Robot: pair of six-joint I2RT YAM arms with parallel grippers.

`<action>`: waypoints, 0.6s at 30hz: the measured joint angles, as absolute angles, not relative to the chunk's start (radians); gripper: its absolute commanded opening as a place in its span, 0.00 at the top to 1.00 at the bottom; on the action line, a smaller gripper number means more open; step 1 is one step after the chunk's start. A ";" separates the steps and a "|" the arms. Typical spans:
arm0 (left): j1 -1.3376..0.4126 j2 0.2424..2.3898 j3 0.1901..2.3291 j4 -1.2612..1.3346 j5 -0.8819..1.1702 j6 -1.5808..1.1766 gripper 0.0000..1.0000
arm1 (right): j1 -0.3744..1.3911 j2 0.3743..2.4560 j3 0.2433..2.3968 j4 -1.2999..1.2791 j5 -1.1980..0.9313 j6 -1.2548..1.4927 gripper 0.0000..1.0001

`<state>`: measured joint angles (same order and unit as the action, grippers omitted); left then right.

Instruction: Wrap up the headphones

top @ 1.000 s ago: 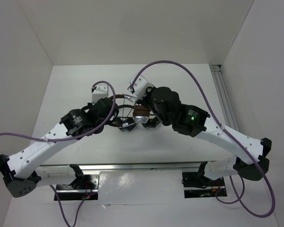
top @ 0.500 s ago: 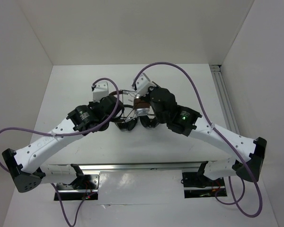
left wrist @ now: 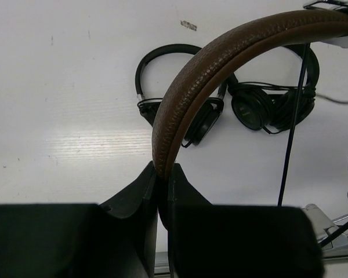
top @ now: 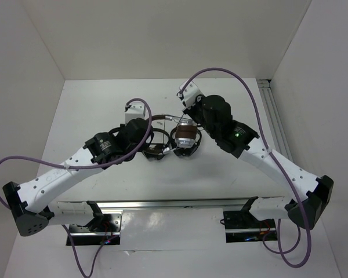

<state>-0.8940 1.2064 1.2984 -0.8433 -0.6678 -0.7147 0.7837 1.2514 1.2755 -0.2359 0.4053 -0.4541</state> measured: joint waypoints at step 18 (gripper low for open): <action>-0.932 1.058 1.267 -0.879 -0.513 -0.519 1.00 | 0.702 1.247 1.235 -0.258 -0.093 -0.377 0.98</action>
